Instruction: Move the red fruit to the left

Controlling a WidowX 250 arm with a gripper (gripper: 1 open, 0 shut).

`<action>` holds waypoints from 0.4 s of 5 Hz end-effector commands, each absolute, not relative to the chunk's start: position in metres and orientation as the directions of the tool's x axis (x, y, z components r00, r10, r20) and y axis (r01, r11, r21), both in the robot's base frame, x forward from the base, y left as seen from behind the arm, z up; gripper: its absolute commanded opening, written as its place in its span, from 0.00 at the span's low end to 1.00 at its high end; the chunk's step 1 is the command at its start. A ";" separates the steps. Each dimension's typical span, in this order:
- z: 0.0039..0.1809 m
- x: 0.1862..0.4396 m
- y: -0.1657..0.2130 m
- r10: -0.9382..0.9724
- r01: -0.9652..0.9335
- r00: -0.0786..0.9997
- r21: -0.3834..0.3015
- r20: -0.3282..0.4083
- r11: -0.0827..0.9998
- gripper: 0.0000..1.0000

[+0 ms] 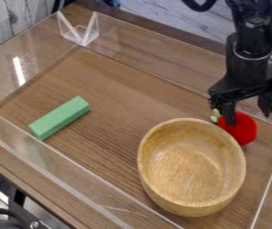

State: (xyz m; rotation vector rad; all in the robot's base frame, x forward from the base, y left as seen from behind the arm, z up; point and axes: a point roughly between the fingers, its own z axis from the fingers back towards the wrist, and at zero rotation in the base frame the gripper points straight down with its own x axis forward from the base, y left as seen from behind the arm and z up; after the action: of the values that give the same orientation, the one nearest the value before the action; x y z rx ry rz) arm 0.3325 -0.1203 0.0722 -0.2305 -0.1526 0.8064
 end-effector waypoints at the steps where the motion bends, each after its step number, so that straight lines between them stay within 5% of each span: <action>1: 0.088 0.338 -0.124 0.717 -0.665 0.691 -0.309 0.091 0.680 1.00; 2: 0.086 0.338 -0.124 0.709 -0.655 0.698 -0.306 0.106 0.691 1.00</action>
State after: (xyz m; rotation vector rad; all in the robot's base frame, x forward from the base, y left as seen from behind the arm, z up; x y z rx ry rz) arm 0.3341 -0.1219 0.0712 -0.2251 -0.1846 0.7799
